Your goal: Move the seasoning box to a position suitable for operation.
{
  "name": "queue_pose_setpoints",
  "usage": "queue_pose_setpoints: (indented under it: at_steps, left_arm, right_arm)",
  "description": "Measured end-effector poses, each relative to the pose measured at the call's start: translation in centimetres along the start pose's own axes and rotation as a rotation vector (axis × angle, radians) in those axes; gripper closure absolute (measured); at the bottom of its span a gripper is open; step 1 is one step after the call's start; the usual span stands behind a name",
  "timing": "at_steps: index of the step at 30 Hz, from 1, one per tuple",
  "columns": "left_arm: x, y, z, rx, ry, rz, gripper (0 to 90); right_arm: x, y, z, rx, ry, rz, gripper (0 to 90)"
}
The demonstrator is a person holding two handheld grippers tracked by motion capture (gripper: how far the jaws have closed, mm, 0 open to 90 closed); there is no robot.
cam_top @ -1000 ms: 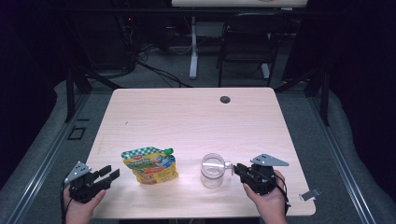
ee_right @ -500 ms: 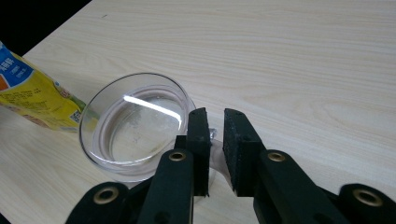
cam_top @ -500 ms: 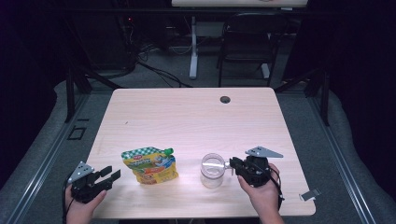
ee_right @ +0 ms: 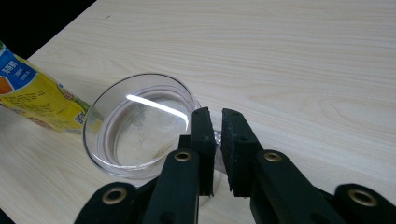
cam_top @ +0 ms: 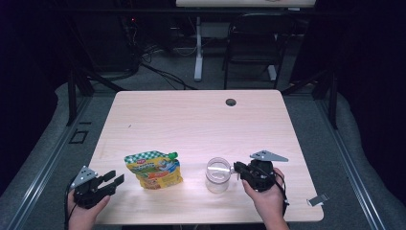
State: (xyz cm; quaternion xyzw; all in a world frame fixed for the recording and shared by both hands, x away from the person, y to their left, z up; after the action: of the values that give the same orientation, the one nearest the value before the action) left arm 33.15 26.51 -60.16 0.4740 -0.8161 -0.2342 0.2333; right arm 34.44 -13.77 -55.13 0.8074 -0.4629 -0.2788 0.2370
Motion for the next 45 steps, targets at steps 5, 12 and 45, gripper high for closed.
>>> queue_pose_setpoints:
  at_steps: [5,12,45]
  left_arm:
    - [0.04,0.02,0.02,-0.001,0.001,0.002,55.4]
    - [0.07,-0.02,0.05,-0.004,0.000,0.003,55.4]
    - [-0.09,-0.39,0.29,-0.016,0.005,0.000,55.2]
  right_arm:
    - [0.07,0.06,0.05,0.009,-0.018,-0.014,84.9]
    - [0.27,0.04,0.14,0.027,-0.072,-0.056,85.2]
    - [0.82,0.03,0.53,0.105,-0.172,-0.156,86.6]
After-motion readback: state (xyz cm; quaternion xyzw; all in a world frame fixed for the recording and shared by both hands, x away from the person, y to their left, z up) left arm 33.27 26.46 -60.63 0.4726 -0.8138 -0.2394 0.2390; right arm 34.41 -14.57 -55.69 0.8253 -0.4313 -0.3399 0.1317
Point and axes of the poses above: each handheld gripper's, and its own axes: y roughly backward along the jaws, z roughly out of its underside, x roughly to its right, the point moved 10 cm from there along -y, roughly forward along the jaws, and after that the axes turned 4 degrees about -x, right-handed, at the moved point
